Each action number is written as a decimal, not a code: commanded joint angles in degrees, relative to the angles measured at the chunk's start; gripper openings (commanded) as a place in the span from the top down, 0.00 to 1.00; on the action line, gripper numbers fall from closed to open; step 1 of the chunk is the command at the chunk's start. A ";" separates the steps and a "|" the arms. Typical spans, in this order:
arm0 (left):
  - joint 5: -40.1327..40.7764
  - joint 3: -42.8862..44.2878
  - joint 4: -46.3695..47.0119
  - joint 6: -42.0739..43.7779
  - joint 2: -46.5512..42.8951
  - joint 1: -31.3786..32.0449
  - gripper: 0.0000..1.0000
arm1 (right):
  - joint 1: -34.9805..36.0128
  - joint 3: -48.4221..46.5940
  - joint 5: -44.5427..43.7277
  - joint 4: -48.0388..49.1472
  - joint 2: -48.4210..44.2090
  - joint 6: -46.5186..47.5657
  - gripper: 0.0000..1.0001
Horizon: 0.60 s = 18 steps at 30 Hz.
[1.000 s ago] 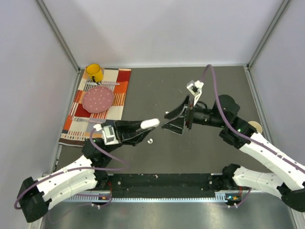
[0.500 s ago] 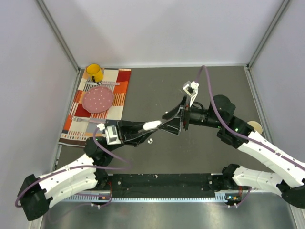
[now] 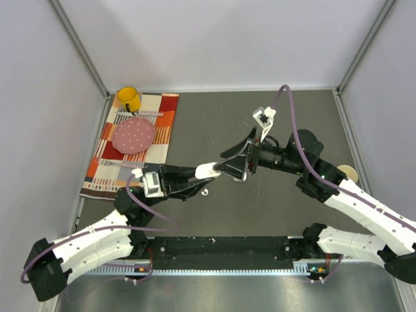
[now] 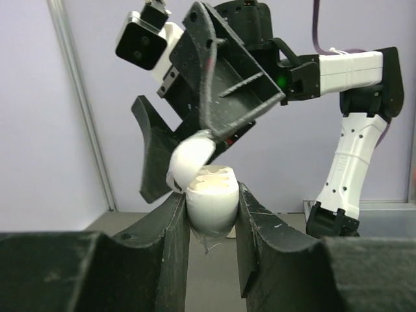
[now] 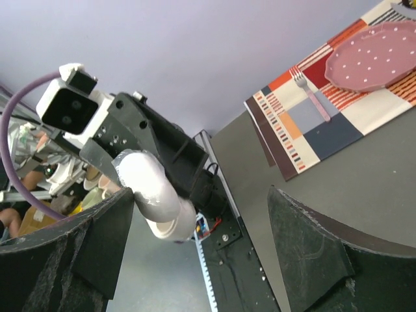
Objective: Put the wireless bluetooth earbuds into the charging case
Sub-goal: Open the charging case.
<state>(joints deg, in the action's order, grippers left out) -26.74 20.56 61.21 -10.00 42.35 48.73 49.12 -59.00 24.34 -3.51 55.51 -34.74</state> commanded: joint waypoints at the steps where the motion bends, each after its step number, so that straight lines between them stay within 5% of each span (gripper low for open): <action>1: -4.73 0.63 2.87 -0.99 -2.27 0.75 1.00 | 0.01 -2.08 -4.30 3.07 1.62 -1.47 0.18; 18: 0.28 -3.06 -2.15 1.21 -7.36 0.75 1.00 | -1.39 -1.64 -6.93 5.62 0.48 -4.90 0.13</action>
<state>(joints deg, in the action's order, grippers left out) -28.60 18.92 58.24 -9.69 36.42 49.19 48.88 -59.31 20.12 0.54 57.78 -38.81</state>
